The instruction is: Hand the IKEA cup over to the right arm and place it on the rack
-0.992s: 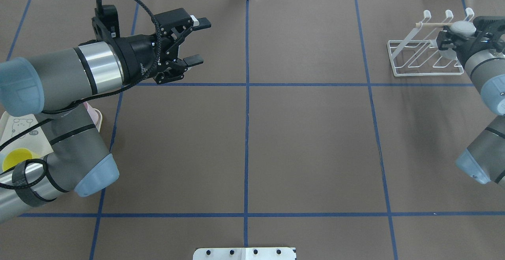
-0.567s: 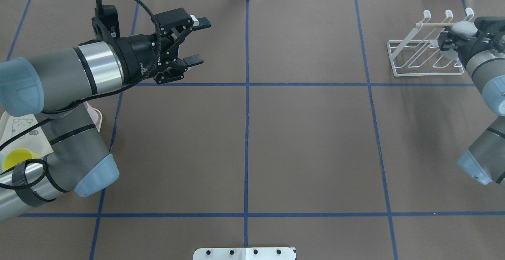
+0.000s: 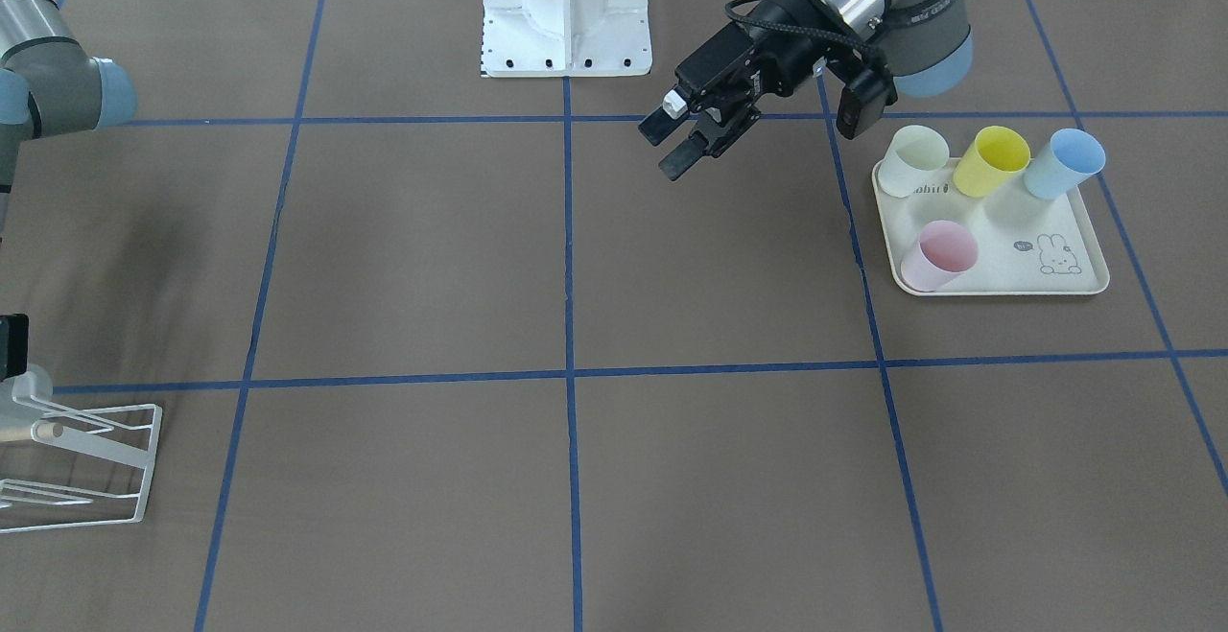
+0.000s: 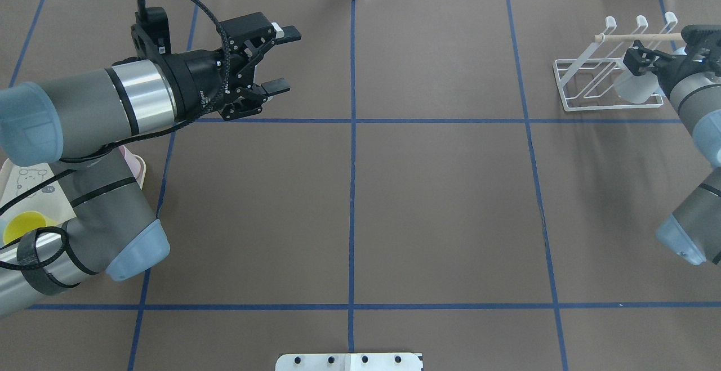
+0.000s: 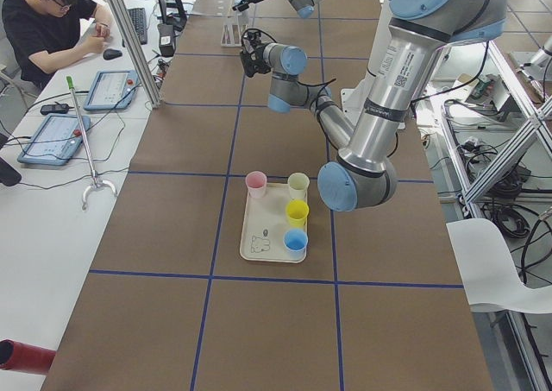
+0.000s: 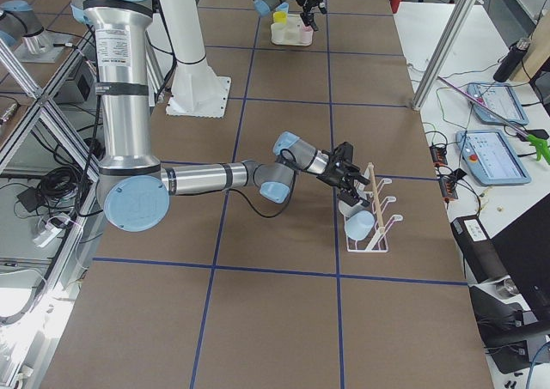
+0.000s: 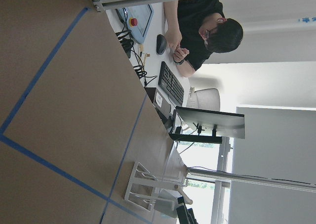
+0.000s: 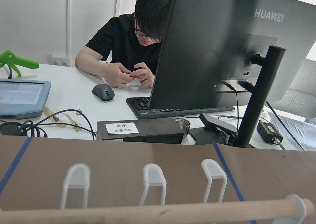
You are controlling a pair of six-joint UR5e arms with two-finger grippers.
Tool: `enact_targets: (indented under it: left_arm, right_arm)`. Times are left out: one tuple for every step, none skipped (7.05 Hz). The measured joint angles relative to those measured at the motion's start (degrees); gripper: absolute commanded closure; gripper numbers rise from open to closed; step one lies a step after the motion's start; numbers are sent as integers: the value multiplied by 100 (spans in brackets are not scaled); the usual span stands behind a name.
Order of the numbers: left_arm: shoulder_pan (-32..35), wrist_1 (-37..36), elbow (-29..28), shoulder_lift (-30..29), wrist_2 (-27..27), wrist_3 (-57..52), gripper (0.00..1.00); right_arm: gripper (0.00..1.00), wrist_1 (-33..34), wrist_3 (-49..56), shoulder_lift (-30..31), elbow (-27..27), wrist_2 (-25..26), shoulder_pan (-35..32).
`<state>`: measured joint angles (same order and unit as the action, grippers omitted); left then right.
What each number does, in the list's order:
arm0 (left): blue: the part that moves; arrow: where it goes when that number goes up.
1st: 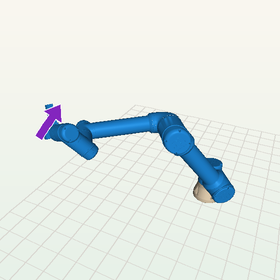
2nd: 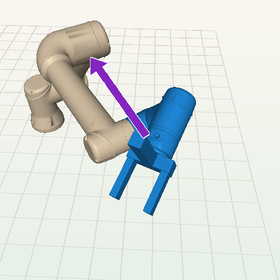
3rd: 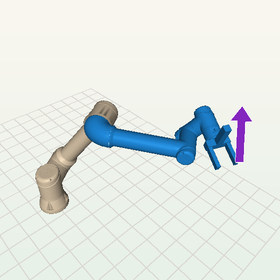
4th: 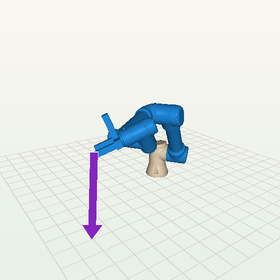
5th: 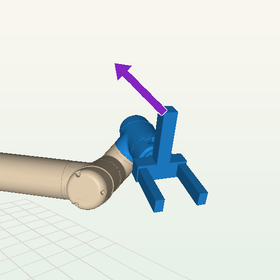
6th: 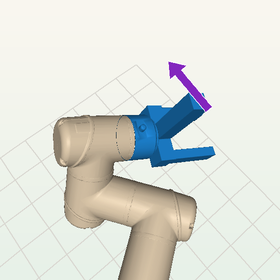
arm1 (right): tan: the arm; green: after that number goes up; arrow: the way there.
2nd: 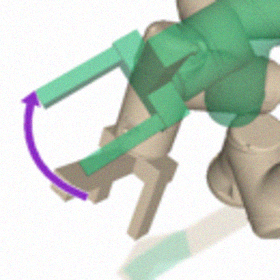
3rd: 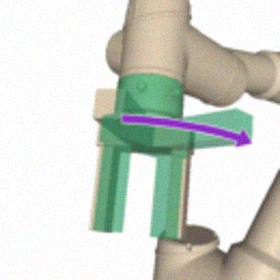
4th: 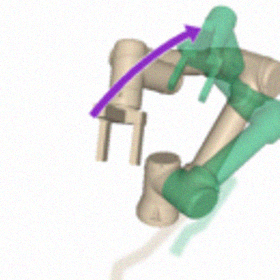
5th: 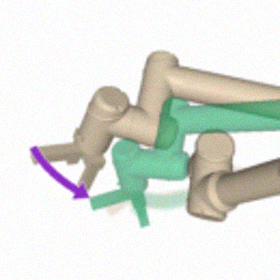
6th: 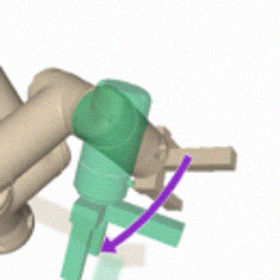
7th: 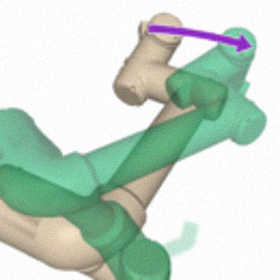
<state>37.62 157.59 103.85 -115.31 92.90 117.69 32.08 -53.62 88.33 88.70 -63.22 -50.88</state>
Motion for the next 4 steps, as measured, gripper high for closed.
enact_targets:
  left_arm:
    - [6, -6, 23, 0, 7, -15, 0]
    - [54, -34, 84, 18, 115, -47, 0]
    - [216, -69, 169, 104, 411, -100, 0]
    - [512, -131, 255, 261, 837, -230, 0]
  right_arm:
    - [0, 2, 2, 3, 114, -89, -21]
    - [0, 12, 9, 23, 332, -347, -103]
    - [0, 45, 14, 84, 626, -827, -289]
    - [0, 161, 17, 155, 944, -1459, -541]
